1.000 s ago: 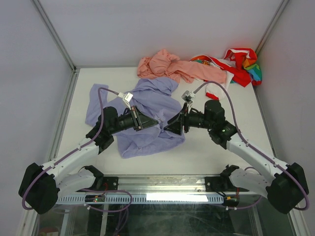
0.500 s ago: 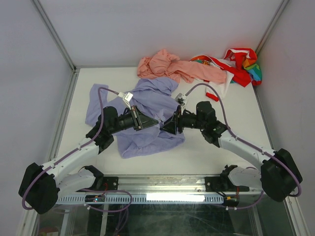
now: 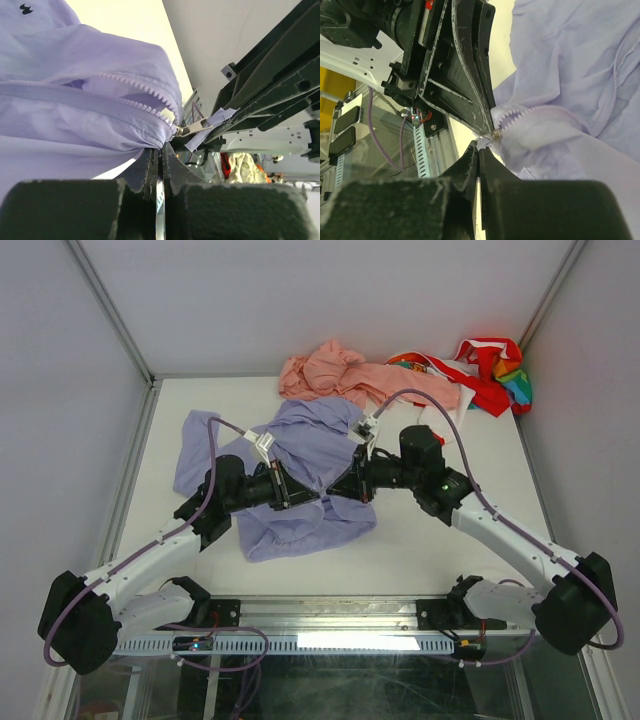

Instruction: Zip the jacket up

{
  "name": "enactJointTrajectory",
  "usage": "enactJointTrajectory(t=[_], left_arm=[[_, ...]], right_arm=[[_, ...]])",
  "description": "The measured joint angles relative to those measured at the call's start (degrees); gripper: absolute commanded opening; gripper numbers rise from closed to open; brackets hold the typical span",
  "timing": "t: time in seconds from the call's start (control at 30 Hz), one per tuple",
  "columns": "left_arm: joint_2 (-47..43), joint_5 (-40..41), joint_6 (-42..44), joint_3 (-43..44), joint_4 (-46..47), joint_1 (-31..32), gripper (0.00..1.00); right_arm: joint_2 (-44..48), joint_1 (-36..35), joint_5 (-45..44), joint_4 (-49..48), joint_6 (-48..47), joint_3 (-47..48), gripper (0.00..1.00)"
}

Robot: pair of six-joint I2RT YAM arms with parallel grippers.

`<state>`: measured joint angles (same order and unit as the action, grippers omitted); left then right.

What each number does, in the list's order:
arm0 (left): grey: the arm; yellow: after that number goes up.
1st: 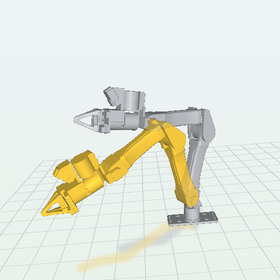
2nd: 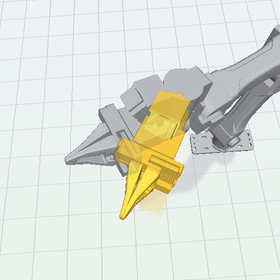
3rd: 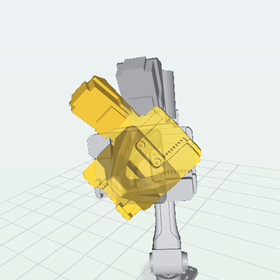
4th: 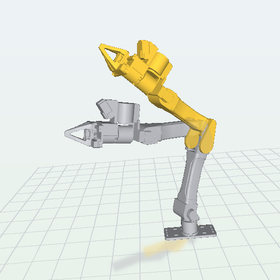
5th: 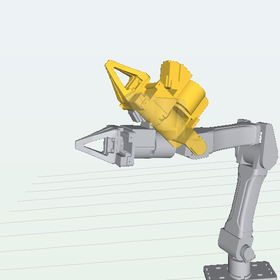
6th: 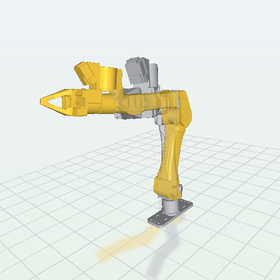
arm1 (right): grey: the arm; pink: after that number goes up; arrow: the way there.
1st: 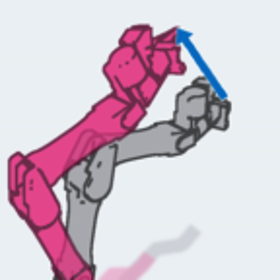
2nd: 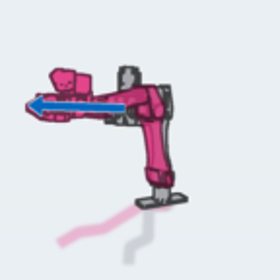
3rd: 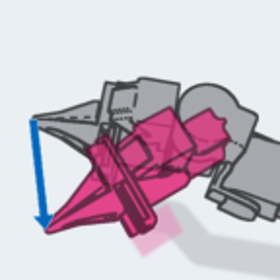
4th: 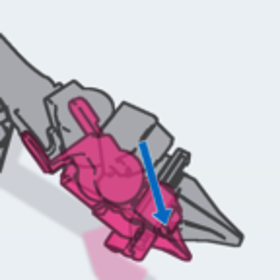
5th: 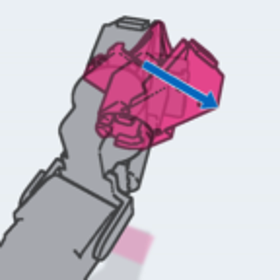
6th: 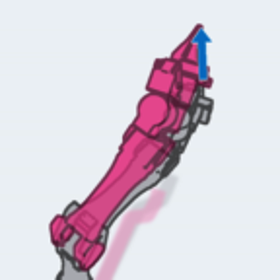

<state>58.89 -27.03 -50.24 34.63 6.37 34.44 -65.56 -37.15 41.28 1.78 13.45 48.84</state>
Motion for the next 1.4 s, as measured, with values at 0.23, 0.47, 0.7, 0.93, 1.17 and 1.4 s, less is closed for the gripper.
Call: enactJointTrajectory(t=[0.23, 0.47, 0.7, 0.93, 1.17, 1.4], left_arm=[[-0.2, 0.2, 5.6, 3.0, -4.3, 1.0, 0.0], [-0.4, 5.9, 12.3, 5.7, -9.4, 5.8, 0.0], [-0.1, 7.6, 16.7, 6.5, -15.0, 12.2, 0.0], [-0.3, 8.4, 20.7, 7.4, -19.3, 16.4, 0.0], [-4.7, 8.5, 21.6, 4.5, -23.1, 19.2, 0.0], [-10.0, 9.3, 20.5, 1.6, -29.3, 19.6, 0.38]], right_arm=[[-7.8, -0.4, 0.1, 9.0, -1.0, 11.6, 0.0], [-20.0, -1.0, 1.5, 19.9, -0.9, 24.7, 0.0], [-27.9, -0.9, 1.0, 22.7, 0.2, 32.4, 0.0], [-33.6, 0.7, -7.6, 24.6, 0.7, 38.0, 0.0], [-34.5, 8.9, -15.5, 21.9, 4.2, 39.4, 0.0], [-34.2, 8.9, -13.4, 17.4, 4.6, 38.9, 0.0]])
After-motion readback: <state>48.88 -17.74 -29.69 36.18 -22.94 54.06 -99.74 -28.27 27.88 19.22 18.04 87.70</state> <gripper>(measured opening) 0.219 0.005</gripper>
